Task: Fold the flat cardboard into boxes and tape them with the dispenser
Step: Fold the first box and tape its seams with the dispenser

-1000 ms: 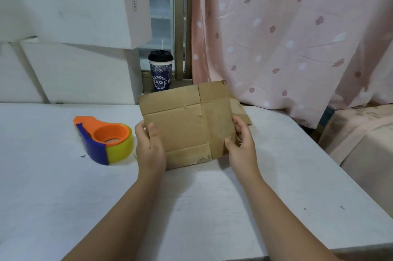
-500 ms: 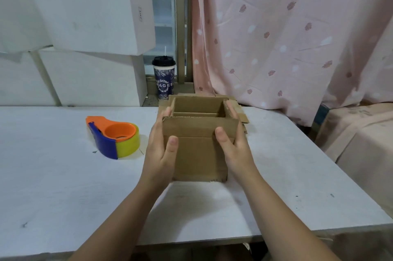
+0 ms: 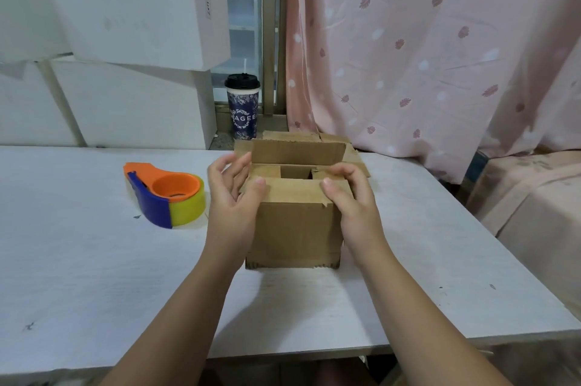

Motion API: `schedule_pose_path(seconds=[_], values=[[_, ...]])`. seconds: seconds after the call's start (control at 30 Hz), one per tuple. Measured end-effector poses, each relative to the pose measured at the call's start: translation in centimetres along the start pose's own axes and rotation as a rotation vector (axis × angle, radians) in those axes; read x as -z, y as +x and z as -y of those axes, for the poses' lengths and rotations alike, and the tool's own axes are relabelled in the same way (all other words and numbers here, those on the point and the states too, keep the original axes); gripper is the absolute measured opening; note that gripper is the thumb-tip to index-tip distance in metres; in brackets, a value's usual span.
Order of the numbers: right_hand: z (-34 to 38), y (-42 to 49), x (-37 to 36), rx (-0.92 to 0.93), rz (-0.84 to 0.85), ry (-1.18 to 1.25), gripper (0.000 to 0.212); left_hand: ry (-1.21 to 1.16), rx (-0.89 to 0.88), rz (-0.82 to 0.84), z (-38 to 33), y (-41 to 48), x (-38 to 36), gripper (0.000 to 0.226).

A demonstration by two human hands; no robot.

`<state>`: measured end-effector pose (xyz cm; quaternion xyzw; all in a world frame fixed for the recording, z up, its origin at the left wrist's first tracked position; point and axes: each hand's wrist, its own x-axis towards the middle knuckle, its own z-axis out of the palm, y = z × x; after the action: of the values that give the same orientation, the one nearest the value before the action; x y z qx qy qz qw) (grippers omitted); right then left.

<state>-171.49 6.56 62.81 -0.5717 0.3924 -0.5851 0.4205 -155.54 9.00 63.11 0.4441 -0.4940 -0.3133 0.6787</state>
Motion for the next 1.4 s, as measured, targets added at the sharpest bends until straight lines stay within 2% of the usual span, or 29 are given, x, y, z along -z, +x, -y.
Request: schedule_pose_path(seconds=[0.1, 0.2, 0.27, 0.37, 0.43, 0.5, 0.6, 0.7, 0.77, 0.87, 0.93, 0.97, 1.0, 1.07, 1.13, 1.2, 1.27, 1.33, 1.4], values=[[-0.3, -0.1, -0.2, -0.018, -0.015, 0.038, 0.050, -0.056, 0.021, 0.017, 0.0, 0.2, 0.2, 0.063], [0.0, 0.2, 0.1, -0.055, 0.022, 0.047, 0.069, -0.028, 0.041, 0.038, 0.4, 0.2, 0.2, 0.066], [0.2, 0.3, 0.3, -0.059, 0.036, 0.003, 0.061, -0.024, 0.044, 0.029, 0.5, 0.2, 0.3, 0.056], [0.4, 0.2, 0.2, -0.082, 0.054, -0.018, 0.031, 0.076, -0.032, 0.020, 0.3, 0.1, 0.3, 0.025], [0.6, 0.0, 0.0, -0.093, 0.041, -0.026, 0.022, 0.131, -0.032, 0.004, 0.1, -0.1, 0.2, 0.017], [0.7, -0.2, 0.0, -0.075, 0.028, -0.054, 0.022, 0.155, -0.033, -0.014, 0.0, -0.4, 0.0, 0.019], [1.0, -0.4, -0.3, -0.095, -0.003, -0.033, 0.009, 0.233, -0.070, -0.103, -0.4, -0.9, -0.6, 0.021], [1.5, -0.8, -1.2, -0.074, -0.101, -0.018, 0.020, 0.324, -0.073, -0.183, -1.4, -1.2, -1.2, 0.029], [1.6, -1.2, -2.0, -0.007, -0.196, -0.023, 0.024, 0.340, -0.084, -0.215, -1.8, -1.4, -1.5, 0.037], [1.5, -2.3, -2.8, 0.179, -0.277, -0.100, 0.024, 0.205, -0.095, -0.285, -2.2, -1.4, -1.1, 0.033], [1.9, -2.7, -3.0, 0.390, -0.279, -0.199, 0.020, 0.082, 0.007, -0.271, -2.2, -0.9, -0.5, 0.021], [2.1, -2.7, -3.1, 0.526, -0.272, -0.270, 0.020, 0.020, 0.122, -0.237, -2.3, -0.6, -0.2, 0.009], [2.3, -2.7, -3.2, 0.675, -0.250, -0.356, 0.020, -0.035, 0.241, -0.199, -2.2, -0.3, 0.1, 0.012], [2.2, -2.5, -3.8, 0.957, -0.172, -0.550, 0.022, -0.138, 0.486, -0.117, -1.4, 0.3, 0.8, 0.039], [1.6, -2.1, -4.2, 1.131, -0.061, -0.704, 0.020, -0.277, 0.692, 0.013, -0.8, 0.8, 2.0, 0.061], [0.7, -1.7, -4.2, 1.216, 0.060, -0.792, 0.036, -0.510, 0.855, 0.156, -0.1, 1.0, 2.9, 0.079], [0.0, -1.3, -3.7, 1.261, 0.169, -0.834, 0.051, -0.590, 0.916, 0.205, 0.5, 1.1, 3.3, 0.076], [-0.5, -1.0, -3.5, 1.259, 0.216, -0.849, 0.050, -0.600, 0.915, 0.142, 1.0, 0.9, 3.0, 0.065], [-1.1, -1.1, -4.0, 1.160, 0.205, -0.838, 0.046, -0.631, 0.888, 0.035, 1.8, 0.7, 2.4, 0.060]])
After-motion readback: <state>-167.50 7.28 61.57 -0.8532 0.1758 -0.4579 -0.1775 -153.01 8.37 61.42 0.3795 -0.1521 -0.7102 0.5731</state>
